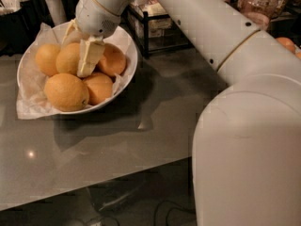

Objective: Pick orange from white bowl

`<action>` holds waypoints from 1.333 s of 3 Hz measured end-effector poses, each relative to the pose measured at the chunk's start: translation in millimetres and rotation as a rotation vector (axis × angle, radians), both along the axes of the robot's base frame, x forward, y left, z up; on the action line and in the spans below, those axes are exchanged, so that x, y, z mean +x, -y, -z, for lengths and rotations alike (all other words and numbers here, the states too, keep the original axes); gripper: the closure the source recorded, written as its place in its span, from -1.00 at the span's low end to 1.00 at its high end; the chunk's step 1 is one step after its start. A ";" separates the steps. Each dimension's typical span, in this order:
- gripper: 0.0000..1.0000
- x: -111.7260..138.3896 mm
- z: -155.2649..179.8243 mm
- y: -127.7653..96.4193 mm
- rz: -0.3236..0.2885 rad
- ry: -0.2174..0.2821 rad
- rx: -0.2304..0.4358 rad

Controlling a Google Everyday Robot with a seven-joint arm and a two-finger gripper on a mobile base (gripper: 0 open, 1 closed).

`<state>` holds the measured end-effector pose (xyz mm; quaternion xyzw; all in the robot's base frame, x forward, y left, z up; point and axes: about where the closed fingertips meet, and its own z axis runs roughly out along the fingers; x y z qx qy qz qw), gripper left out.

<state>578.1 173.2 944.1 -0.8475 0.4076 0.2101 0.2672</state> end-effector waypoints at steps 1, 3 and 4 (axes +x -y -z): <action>0.98 0.0 -3.0 0.0 0.000 0.000 0.000; 1.00 -30.1 -24.3 -0.4 -0.047 0.046 0.158; 1.00 -33.5 -26.4 -0.5 -0.054 0.054 0.173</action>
Offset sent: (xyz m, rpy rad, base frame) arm -0.0051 -0.0227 -0.0335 0.4359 0.0035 -0.0388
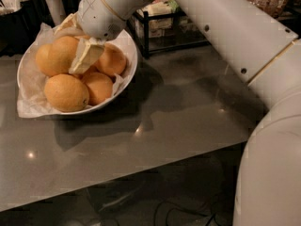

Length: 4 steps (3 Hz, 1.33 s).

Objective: Pick orange from white bowl

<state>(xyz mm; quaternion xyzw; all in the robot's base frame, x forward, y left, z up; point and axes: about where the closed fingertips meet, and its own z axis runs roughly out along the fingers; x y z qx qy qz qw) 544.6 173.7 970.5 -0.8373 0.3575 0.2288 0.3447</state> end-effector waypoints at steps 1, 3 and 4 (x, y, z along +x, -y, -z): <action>1.00 -8.8 -5.8 6.0 0.033 0.045 0.047; 1.00 -152.0 -88.8 -17.1 0.012 0.355 0.280; 1.00 -177.6 -110.2 6.9 0.154 0.484 0.284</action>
Offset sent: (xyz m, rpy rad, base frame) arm -0.1160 -0.0906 0.0850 0.4318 -0.4864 -0.3734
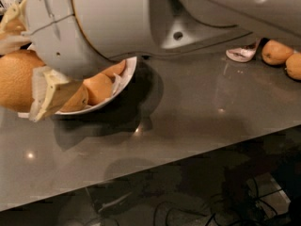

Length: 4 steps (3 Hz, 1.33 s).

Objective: Pick orange from white bowl

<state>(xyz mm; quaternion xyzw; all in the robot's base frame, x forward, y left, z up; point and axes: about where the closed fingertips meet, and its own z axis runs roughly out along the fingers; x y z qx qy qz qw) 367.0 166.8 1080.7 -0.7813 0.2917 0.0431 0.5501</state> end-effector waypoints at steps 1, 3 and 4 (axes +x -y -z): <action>1.00 0.0 0.0 0.0 0.000 0.000 0.000; 1.00 2.0 -1.9 3.1 0.009 0.004 0.002; 1.00 10.2 -8.2 11.8 0.031 -0.007 0.071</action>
Offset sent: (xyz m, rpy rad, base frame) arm 0.0686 -0.0858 0.0191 0.0700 -0.0363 -0.2100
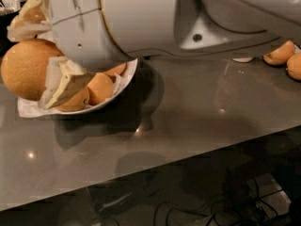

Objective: Pick orange from white bowl

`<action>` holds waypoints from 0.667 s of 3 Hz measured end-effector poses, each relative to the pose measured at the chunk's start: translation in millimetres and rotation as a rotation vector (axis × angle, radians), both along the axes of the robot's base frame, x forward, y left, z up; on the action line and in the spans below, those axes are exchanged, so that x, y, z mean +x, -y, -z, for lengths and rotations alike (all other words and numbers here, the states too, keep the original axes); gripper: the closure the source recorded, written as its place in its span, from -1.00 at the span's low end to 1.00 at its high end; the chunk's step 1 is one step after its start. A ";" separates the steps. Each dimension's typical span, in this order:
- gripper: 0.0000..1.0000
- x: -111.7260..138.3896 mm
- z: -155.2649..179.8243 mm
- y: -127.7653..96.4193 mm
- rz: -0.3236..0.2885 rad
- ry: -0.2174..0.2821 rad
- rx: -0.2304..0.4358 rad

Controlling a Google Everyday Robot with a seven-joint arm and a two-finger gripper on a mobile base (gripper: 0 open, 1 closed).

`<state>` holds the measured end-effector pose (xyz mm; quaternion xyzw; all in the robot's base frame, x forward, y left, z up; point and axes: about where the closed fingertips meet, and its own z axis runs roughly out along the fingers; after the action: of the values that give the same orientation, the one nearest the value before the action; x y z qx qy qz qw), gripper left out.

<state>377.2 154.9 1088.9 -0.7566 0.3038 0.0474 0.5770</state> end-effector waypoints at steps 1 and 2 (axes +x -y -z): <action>1.00 35.6 -3.6 49.4 0.043 -0.071 0.139; 1.00 74.6 -0.2 116.2 0.032 -0.150 0.258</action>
Offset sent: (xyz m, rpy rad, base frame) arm 0.1141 -0.1784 -0.0105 0.3627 0.2381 -0.0178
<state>451.8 38.7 1089.1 -0.6655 0.3494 0.1334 0.6459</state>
